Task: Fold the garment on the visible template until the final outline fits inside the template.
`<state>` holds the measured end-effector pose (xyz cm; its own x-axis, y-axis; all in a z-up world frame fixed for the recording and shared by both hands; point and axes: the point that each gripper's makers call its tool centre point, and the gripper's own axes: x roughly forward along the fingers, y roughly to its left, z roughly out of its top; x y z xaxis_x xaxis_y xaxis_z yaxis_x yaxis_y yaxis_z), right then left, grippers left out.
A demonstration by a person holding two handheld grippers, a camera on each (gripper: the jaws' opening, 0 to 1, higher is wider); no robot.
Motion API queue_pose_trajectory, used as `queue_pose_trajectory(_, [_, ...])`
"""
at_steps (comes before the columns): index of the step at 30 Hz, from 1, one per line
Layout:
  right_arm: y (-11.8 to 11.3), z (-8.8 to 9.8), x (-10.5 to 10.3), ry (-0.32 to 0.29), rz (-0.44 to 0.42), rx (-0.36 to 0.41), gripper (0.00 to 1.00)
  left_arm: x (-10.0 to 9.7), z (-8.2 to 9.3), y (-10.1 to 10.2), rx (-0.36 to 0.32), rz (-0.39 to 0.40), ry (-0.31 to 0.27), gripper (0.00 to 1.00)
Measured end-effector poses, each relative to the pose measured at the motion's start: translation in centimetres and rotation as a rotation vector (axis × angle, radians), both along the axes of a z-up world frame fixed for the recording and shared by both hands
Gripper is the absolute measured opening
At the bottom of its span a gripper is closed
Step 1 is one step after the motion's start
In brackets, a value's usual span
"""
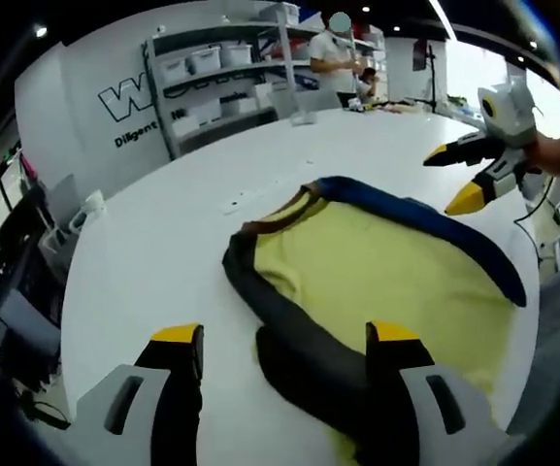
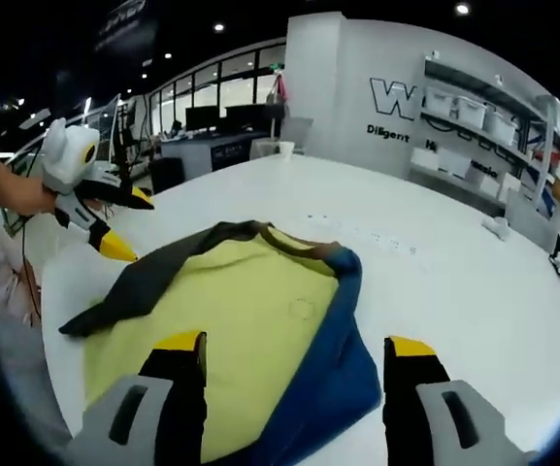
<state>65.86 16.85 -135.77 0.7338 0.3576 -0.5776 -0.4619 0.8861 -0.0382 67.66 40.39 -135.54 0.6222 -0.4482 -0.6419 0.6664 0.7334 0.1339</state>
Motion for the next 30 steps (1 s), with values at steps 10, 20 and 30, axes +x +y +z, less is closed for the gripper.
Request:
queue_pose_trajectory(10, [-0.4,0.0,-1.7,-0.008,-0.024,-0.005,0.76,-1.8,-0.3,-0.1,0.019,-0.059,0.005,0.7])
queue_pose_trajectory(20, [-0.3,0.0,-3.1,0.007,-0.003,-0.019,0.76,-2.9,-0.9,-0.2,0.045,-0.109,0.003,0.67])
queue_pose_trajectory(30, [-0.5,-0.3,-5.0,0.027,-0.012,-0.004,0.69,-5.2,-1.1,-0.4,0.024,-0.119,0.0,0.65])
